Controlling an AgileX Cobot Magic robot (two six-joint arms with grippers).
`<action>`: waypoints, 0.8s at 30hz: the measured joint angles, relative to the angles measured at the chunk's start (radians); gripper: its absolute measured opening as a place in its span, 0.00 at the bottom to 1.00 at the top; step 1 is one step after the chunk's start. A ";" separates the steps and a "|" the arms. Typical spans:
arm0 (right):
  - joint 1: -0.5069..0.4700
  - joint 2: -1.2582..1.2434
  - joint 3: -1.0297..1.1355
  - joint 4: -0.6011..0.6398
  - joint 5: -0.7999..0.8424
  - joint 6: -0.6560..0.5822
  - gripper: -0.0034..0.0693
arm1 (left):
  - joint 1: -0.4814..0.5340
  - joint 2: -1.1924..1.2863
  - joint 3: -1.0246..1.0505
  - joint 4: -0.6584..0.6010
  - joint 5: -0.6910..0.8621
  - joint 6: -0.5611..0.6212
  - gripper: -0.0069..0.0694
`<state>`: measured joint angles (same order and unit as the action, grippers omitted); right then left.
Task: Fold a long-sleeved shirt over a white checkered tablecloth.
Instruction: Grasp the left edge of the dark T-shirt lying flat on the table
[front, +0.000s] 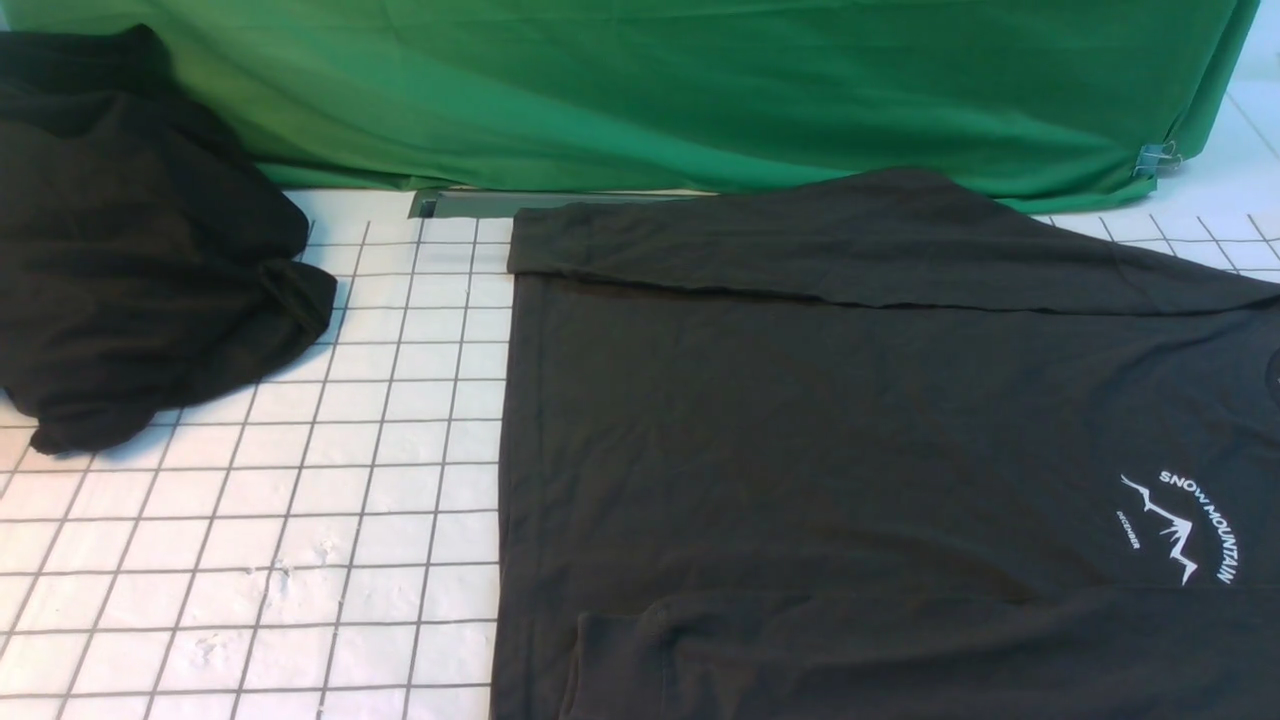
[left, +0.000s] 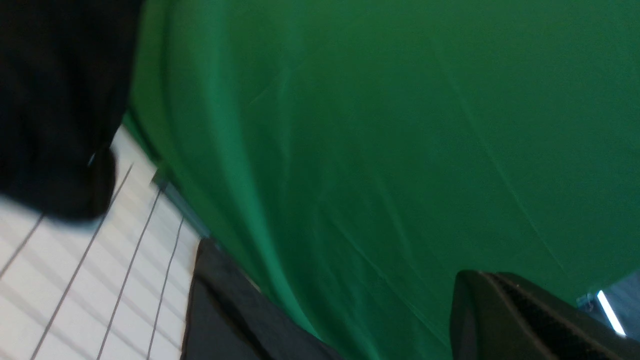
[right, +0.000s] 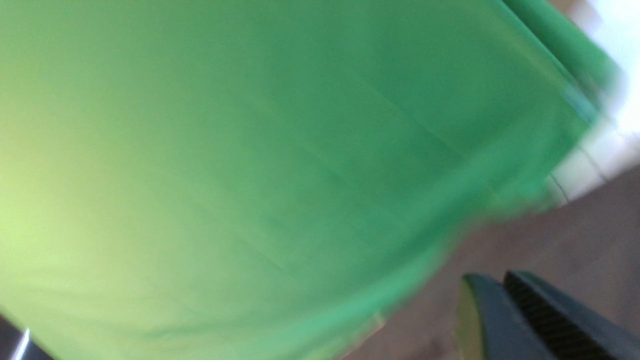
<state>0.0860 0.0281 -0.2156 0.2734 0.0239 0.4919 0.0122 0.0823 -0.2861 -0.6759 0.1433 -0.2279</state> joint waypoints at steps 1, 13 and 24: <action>0.022 0.040 -0.094 0.000 0.039 -0.114 0.07 | 0.000 0.082 -0.110 0.081 0.086 0.004 0.09; 0.062 0.653 -0.528 -0.208 1.010 -0.515 0.07 | 0.000 1.058 -0.624 0.172 0.919 0.377 0.10; 0.062 0.812 -0.512 -0.229 1.047 -0.566 0.09 | -0.316 1.430 -0.639 0.150 0.828 0.329 0.18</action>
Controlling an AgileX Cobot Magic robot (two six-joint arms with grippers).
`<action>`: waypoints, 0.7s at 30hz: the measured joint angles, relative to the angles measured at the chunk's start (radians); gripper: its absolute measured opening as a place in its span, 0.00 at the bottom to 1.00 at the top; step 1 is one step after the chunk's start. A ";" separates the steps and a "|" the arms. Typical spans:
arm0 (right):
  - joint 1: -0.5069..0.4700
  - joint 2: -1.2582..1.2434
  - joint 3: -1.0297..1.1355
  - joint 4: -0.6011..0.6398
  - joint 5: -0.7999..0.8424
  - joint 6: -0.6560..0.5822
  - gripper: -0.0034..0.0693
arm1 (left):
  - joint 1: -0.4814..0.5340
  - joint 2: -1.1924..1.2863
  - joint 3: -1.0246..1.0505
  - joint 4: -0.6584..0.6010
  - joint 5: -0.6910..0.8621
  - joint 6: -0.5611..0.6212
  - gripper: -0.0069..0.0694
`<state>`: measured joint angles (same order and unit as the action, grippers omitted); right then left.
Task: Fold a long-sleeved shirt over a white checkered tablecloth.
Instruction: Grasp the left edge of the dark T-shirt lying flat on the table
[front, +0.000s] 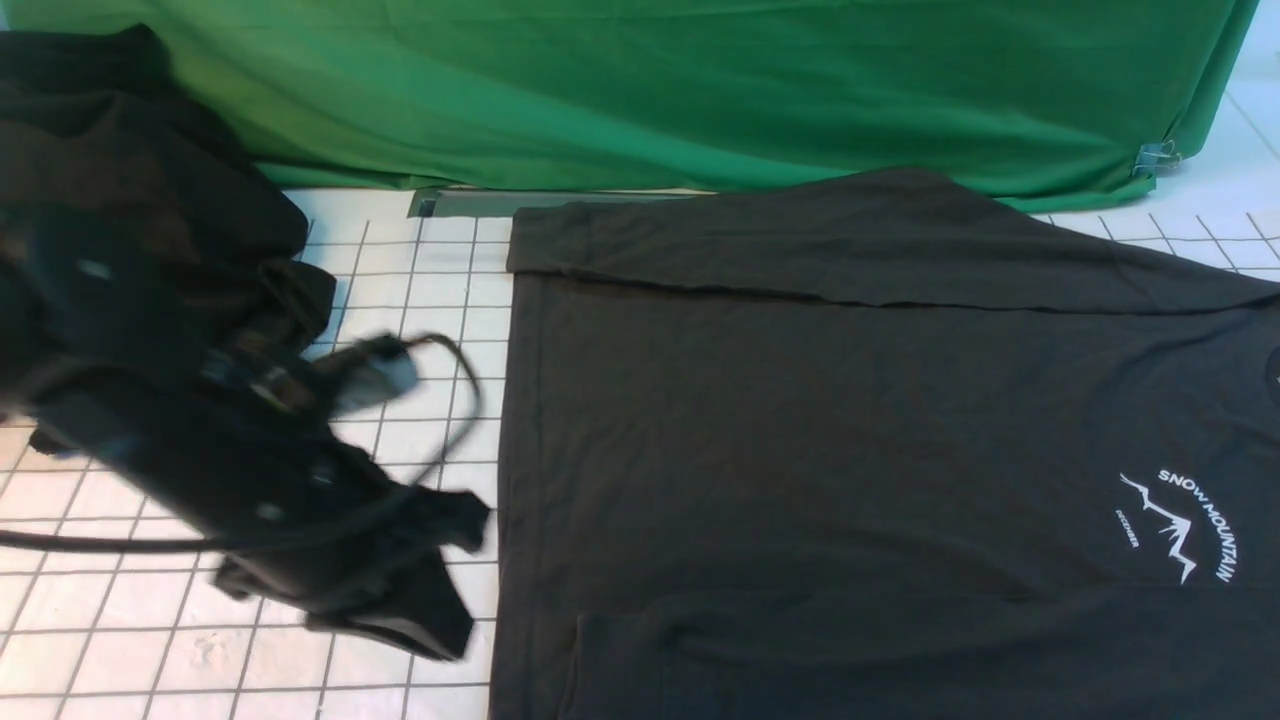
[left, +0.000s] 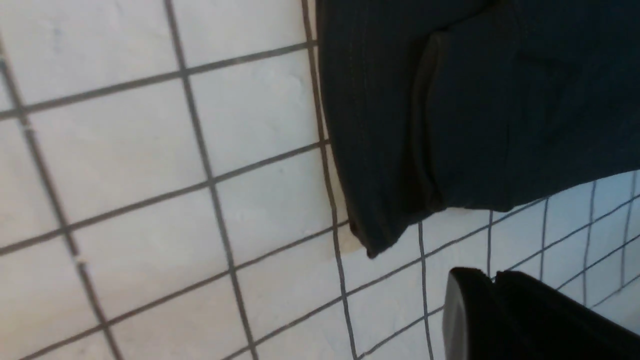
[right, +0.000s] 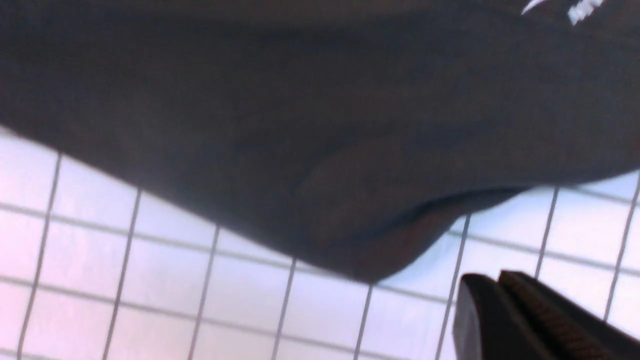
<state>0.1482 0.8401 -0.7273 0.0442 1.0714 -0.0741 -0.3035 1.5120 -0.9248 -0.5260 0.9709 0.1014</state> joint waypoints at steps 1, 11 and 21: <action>0.000 0.000 0.000 0.000 -0.011 0.000 0.10 | -0.043 0.032 -0.015 0.018 -0.014 -0.025 0.20; 0.000 0.000 0.000 0.000 -0.045 0.000 0.12 | -0.188 0.257 -0.188 0.056 -0.138 -0.069 0.54; 0.000 0.000 0.000 0.000 -0.055 0.000 0.14 | -0.194 0.388 -0.235 0.061 -0.190 -0.060 0.56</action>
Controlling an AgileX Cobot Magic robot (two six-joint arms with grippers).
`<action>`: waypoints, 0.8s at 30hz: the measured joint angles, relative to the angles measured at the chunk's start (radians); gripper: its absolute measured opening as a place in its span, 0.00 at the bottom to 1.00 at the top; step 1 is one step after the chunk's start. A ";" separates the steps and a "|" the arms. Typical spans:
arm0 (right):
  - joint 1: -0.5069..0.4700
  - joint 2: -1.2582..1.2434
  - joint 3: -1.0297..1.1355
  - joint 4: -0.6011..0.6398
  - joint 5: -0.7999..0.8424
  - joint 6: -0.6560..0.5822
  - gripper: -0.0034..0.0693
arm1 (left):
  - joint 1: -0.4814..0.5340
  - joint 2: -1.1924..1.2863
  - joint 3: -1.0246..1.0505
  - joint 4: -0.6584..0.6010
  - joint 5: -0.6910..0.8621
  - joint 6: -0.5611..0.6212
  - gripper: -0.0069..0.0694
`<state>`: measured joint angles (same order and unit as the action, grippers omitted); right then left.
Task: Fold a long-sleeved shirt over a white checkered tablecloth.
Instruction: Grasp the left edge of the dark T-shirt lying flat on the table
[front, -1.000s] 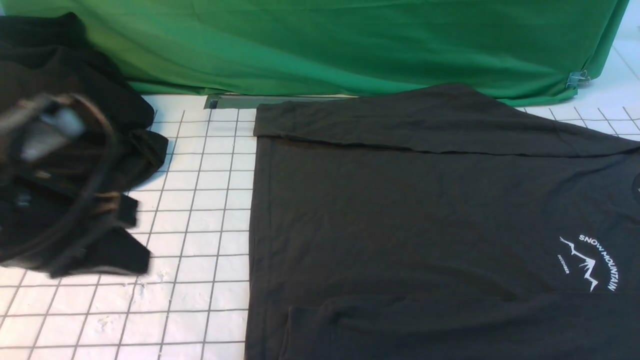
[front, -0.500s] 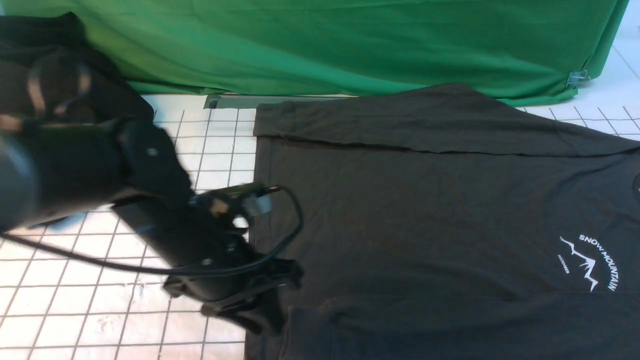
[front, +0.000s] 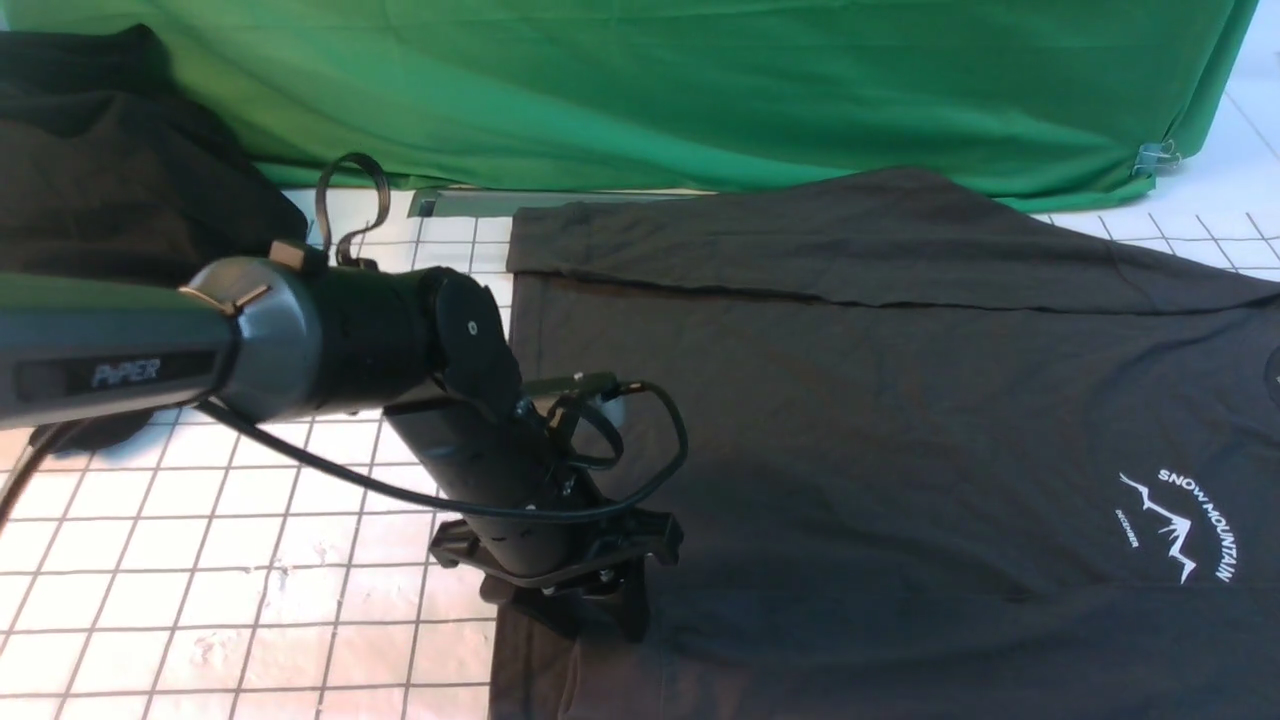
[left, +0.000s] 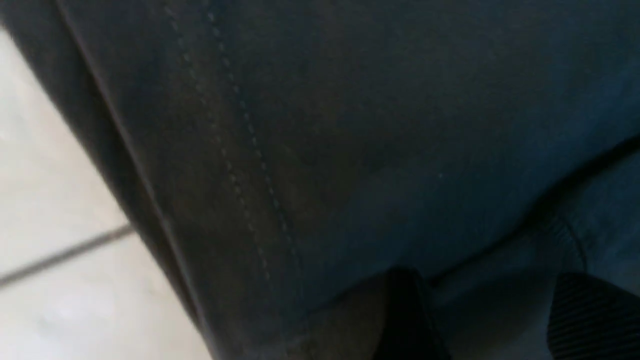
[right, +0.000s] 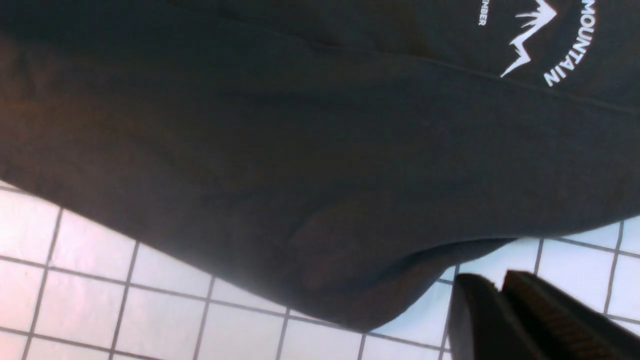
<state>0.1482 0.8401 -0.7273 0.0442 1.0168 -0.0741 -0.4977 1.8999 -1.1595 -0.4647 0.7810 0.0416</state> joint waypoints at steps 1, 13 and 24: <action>0.000 0.000 0.000 0.000 -0.004 0.000 0.14 | 0.000 0.002 -0.001 0.005 0.000 0.004 0.53; 0.000 0.000 0.000 0.000 -0.034 0.000 0.15 | 0.000 0.018 -0.009 0.014 0.020 0.009 0.24; 0.000 0.000 0.000 0.000 -0.034 0.000 0.17 | 0.012 -0.121 -0.014 0.029 0.101 -0.027 0.12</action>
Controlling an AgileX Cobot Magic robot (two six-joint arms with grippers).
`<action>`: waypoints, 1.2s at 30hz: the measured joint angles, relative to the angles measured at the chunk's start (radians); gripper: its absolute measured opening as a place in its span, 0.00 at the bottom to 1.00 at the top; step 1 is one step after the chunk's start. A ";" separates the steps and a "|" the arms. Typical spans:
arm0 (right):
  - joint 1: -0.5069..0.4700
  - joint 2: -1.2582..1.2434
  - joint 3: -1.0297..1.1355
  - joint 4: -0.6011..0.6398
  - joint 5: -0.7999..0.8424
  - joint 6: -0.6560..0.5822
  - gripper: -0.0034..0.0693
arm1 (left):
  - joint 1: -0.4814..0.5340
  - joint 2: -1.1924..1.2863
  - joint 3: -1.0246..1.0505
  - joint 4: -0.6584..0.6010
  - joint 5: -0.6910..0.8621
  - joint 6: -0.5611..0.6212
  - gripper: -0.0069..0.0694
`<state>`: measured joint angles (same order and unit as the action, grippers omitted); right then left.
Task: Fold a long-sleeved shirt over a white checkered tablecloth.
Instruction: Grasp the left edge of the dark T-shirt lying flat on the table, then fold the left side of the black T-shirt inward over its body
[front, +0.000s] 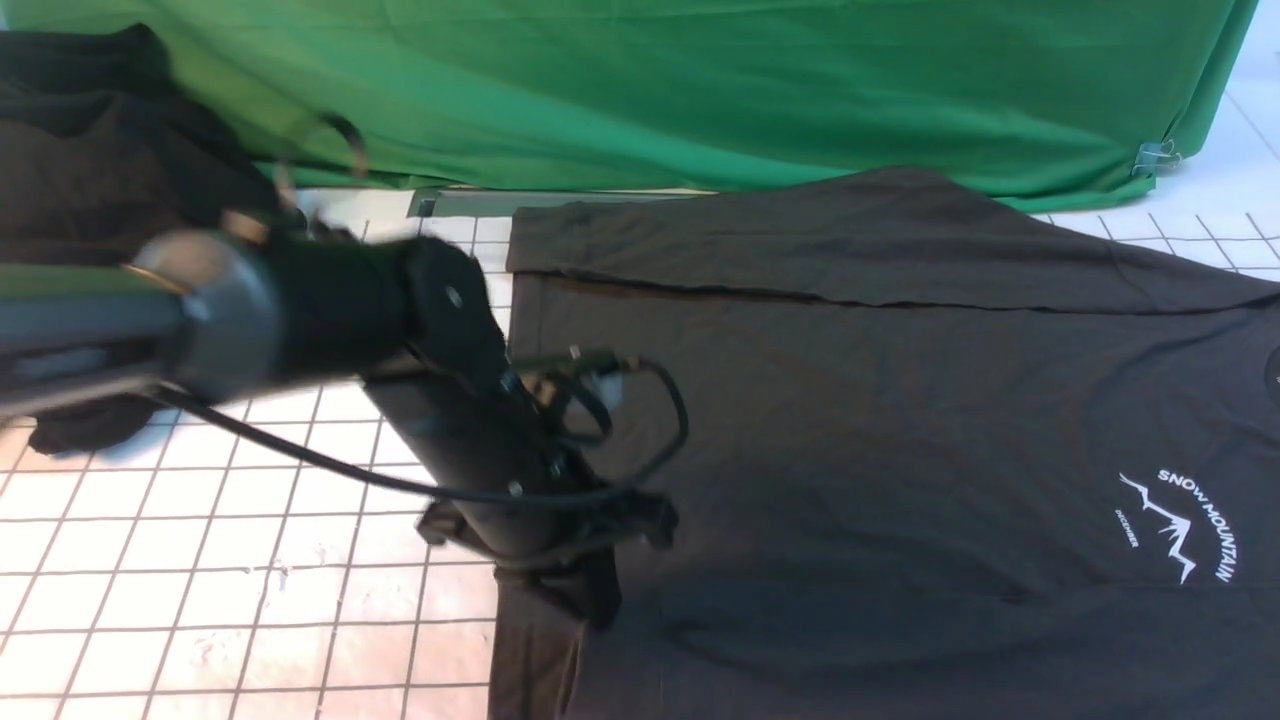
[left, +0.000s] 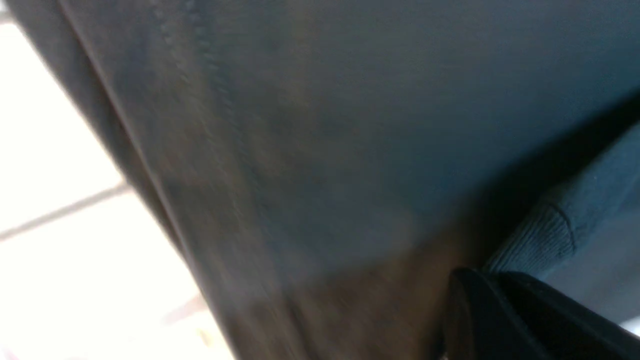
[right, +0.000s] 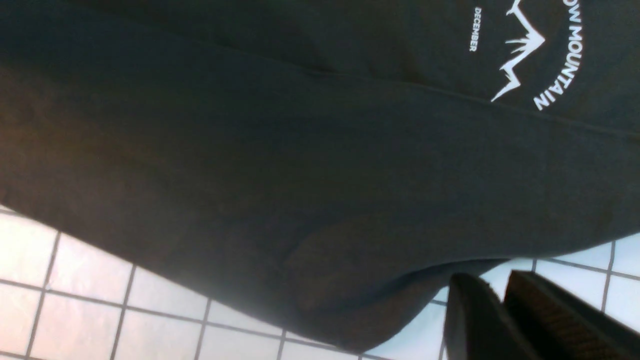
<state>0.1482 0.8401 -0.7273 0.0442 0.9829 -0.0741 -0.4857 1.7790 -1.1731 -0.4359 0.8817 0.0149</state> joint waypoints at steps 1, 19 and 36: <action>0.000 0.000 0.000 0.000 0.000 0.000 0.17 | 0.007 -0.020 -0.006 0.006 0.012 -0.007 0.12; 0.000 0.000 0.000 0.000 0.000 0.000 0.21 | 0.182 0.075 -0.411 0.066 0.093 -0.098 0.12; 0.000 0.000 0.035 0.000 -0.032 0.000 0.23 | 0.182 0.335 -0.544 0.264 -0.088 -0.313 0.36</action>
<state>0.1482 0.8401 -0.6928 0.0442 0.9510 -0.0741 -0.3036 2.1139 -1.7173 -0.1719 0.7934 -0.2979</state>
